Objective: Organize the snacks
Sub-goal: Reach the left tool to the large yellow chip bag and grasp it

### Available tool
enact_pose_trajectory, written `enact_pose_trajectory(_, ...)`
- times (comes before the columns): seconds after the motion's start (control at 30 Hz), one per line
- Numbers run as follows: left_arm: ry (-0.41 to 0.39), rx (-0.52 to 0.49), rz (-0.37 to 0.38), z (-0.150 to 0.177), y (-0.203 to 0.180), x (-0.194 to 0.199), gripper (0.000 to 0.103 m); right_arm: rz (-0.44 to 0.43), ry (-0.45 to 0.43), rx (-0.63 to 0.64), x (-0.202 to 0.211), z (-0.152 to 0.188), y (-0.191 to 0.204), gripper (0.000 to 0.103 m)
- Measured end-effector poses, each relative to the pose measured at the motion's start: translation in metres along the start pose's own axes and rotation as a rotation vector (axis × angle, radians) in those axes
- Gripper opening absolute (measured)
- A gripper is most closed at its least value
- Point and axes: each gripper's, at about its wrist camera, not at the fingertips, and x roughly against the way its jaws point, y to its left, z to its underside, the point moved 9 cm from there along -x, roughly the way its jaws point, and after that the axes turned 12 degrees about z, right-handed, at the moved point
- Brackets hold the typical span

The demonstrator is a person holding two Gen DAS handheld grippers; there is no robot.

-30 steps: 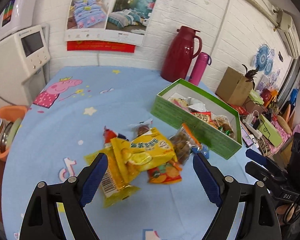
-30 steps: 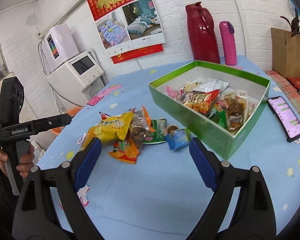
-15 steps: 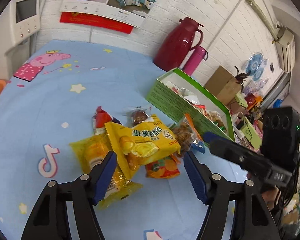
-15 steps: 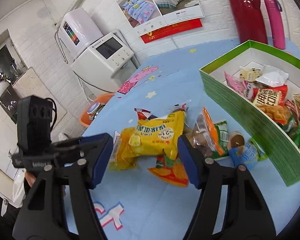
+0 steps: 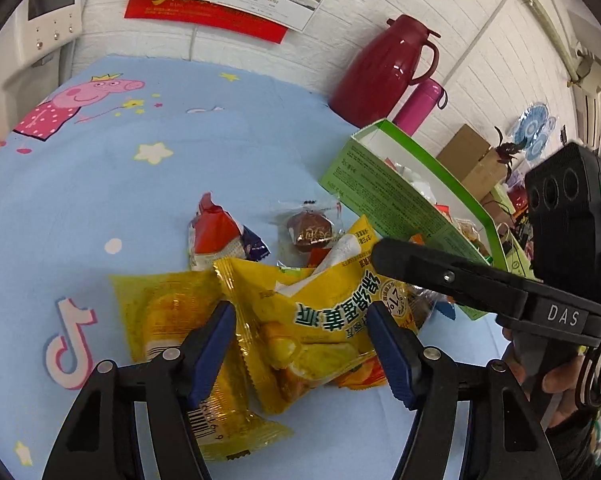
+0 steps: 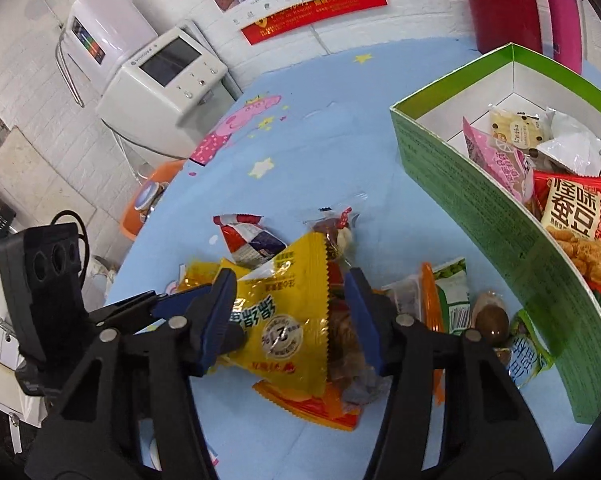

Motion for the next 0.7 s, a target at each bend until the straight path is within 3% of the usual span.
enact_pose_trajectory(0.17, 0.037, -0.054, -0.001, 0.021, -0.012, 0.005, 0.067, 0.065, 0.027, 0.071, -0.002, 0.023, -0.001, 0.056)
enact_pose_trajectory(0.27, 0.051, -0.089, -0.003, 0.036, -0.017, 0.01, 0.063, 0.033, 0.021, 0.11, 0.009, 0.048, 0.002, 0.043)
enact_pose_trajectory(0.33, 0.048, -0.102, -0.01, 0.042, -0.018, 0.013, 0.063, 0.03, 0.024, 0.121, 0.012, 0.062, 0.001, 0.029)
enact_pose_trajectory(0.37, 0.04, -0.103, -0.015, 0.043, -0.018, 0.015, 0.064, 0.028, 0.026, 0.12, 0.012, 0.067, 0.001, 0.027)
enact_pose_trajectory(0.57, 0.003, -0.017, -0.015, 0.038, -0.008, 0.024, 0.069, 0.001, 0.014, 0.068, 0.021, 0.08, -0.008, 0.025)
enact_pose_trajectory(0.7, -0.012, 0.005, -0.038, 0.024, 0.0, 0.016, 0.071, -0.041, -0.007, 0.028, 0.024, 0.074, -0.008, 0.032)
